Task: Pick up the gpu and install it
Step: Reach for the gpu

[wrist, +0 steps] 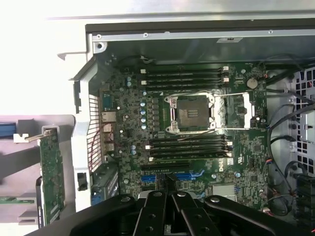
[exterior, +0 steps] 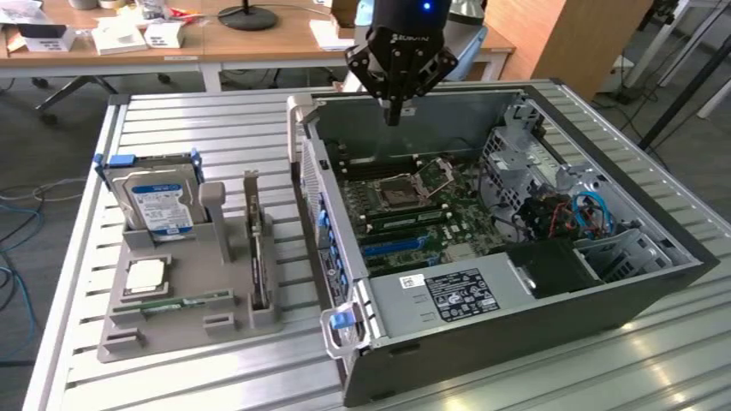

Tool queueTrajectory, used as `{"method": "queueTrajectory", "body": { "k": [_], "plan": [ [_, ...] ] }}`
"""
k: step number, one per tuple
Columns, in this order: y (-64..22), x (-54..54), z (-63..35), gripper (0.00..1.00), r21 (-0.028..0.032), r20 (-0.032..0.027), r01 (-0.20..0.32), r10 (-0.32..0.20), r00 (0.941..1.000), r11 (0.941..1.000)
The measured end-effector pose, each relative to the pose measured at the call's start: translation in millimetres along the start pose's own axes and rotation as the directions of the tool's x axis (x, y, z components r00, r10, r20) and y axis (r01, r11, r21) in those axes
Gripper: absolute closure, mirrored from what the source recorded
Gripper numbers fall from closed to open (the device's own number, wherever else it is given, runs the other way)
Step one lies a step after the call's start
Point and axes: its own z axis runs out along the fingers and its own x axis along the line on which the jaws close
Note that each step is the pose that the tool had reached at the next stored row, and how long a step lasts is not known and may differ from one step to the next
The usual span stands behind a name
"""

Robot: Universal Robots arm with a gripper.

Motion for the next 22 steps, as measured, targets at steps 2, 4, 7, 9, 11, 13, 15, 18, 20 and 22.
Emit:
{"method": "queueTrajectory", "body": {
  "k": [2,4,7,9,11,13,15,18,20,22],
  "plan": [
    [-0.4,4.7,0.3,0.90,-0.0001,0.0000,0.000,0.000,1.0000,1.0000],
    [-0.8,10.7,0.5,0.90,0.0000,0.0000,0.000,0.000,1.0000,1.0000],
    [-1.7,21.9,0.5,0.90,-0.0001,0.0000,0.000,0.000,1.0000,1.0000],
    [-2.2,28.2,0.5,0.90,0.0000,0.0000,0.000,0.000,1.0000,1.0000],
    [-2.6,34.2,0.5,0.90,0.0000,0.0000,0.000,0.000,1.0000,1.0000],
    [-3.0,39.0,0.5,0.90,-0.0001,0.0001,0.000,0.000,1.0000,1.0000],
    [-3.4,43.7,0.4,0.90,0.0000,0.0000,0.000,0.000,1.0000,1.0000],
    [-3.9,51.0,0.4,0.90,0.0000,0.0000,0.000,0.000,1.0000,1.0000],
    [-4.3,55.9,0.4,0.90,-0.0001,0.0001,0.000,0.000,1.0000,1.0000],
    [-4.7,61.4,0.3,0.90,-0.0001,0.0000,0.000,0.000,1.0000,1.0000]
  ]
}}
